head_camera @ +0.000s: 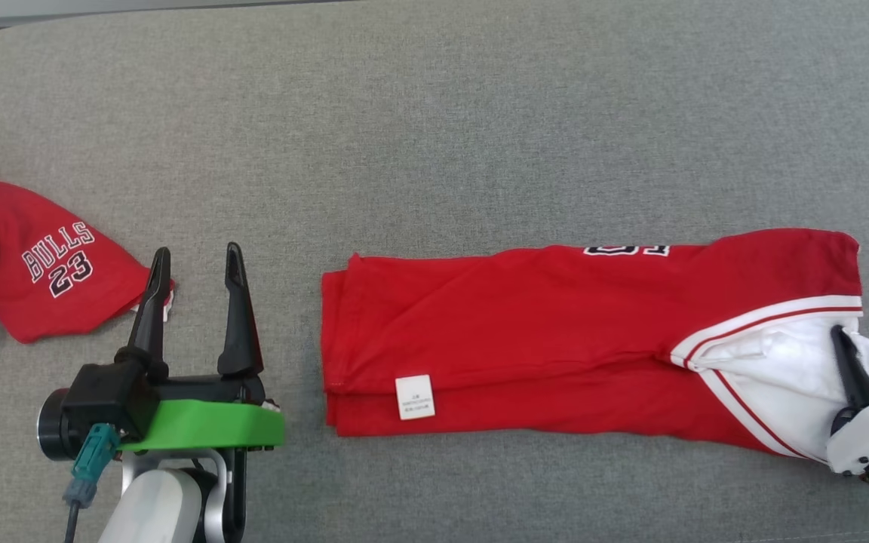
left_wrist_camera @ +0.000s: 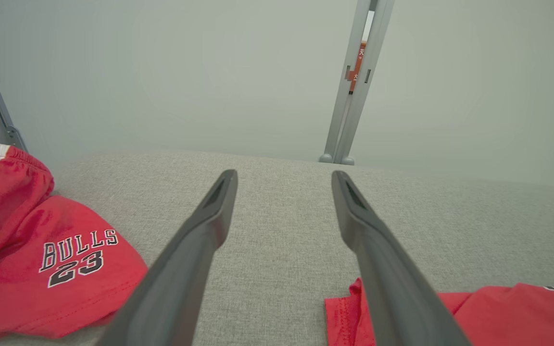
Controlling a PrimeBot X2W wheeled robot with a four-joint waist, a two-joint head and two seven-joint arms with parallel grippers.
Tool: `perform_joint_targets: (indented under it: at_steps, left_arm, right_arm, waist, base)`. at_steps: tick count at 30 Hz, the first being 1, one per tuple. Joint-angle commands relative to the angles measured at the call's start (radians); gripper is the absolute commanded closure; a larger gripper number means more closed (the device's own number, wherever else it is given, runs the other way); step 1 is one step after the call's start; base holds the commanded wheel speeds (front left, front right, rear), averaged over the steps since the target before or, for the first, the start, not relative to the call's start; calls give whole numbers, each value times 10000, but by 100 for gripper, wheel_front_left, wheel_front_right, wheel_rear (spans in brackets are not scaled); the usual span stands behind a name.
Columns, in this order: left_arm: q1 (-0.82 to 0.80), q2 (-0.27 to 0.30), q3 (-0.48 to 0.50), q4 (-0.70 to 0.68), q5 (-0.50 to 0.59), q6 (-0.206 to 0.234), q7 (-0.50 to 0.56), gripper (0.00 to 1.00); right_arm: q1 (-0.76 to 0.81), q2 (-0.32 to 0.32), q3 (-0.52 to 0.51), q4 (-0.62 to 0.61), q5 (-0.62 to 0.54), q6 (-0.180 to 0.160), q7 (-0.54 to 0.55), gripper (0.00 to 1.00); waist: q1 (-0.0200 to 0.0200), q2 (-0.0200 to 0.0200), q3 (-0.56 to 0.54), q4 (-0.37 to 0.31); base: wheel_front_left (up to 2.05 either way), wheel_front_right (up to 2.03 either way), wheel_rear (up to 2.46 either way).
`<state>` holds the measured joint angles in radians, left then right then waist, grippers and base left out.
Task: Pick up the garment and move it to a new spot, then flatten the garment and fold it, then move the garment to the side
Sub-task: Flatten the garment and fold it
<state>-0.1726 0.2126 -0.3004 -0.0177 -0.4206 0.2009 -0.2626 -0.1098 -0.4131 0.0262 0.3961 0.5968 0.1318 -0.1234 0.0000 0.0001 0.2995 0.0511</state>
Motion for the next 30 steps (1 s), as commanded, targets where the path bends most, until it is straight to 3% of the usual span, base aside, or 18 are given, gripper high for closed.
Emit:
perform_joint_targets:
  at_steps: [1, 4, 8, 13, 16, 23, 30]
  left_arm:
    - [134, -16, 40, 35, 100, -74, -26, 0]
    - [249, -36, 102, 52, 148, -116, -26, 0]
    - [376, -17, 179, 40, 211, -113, -26, 0]
    - [424, -72, 116, 90, 242, -146, -27, 0]
    - [323, -107, 21, 152, 225, -198, -27, 0]
    - [32, -274, -220, 324, 244, -380, -16, 0]
    - [-294, -546, -403, 579, 317, -591, -14, 0]
  right_arm:
    - [66, -168, -173, -9, 78, -21, 150, 100]
    - [22, -332, -399, -494, -28, -19, 502, 100]
    - [-156, -156, -286, -2109, -518, -14, 1569, 100]
    - [-430, 819, 413, -4345, -1006, -11, 3406, 100]
    - [-733, 1570, 1215, -4941, -1098, -11, 4022, 100]
    - [-1652, 3268, 3264, -4128, -732, -11, 3755, 100]
    - [-2467, 3593, 4906, -2496, -207, -11, 2635, 100]
  waist:
    - [0, -1, -127, -50]
    - [0, -1, -242, -101]
    - [0, -1, -392, -221]
    - [0, -1, -543, -268]
    - [0, -1, -584, -184]
    - [0, -1, -440, 323]
    - [0, -1, -138, 878]
  base:
    - [0, 0, 0]
    - [0, 0, 0]
    - [0, 0, 0]
    - [0, 0, 0]
    - [0, 0, 0]
    - [0, 0, 0]
    - [0, 0, 0]
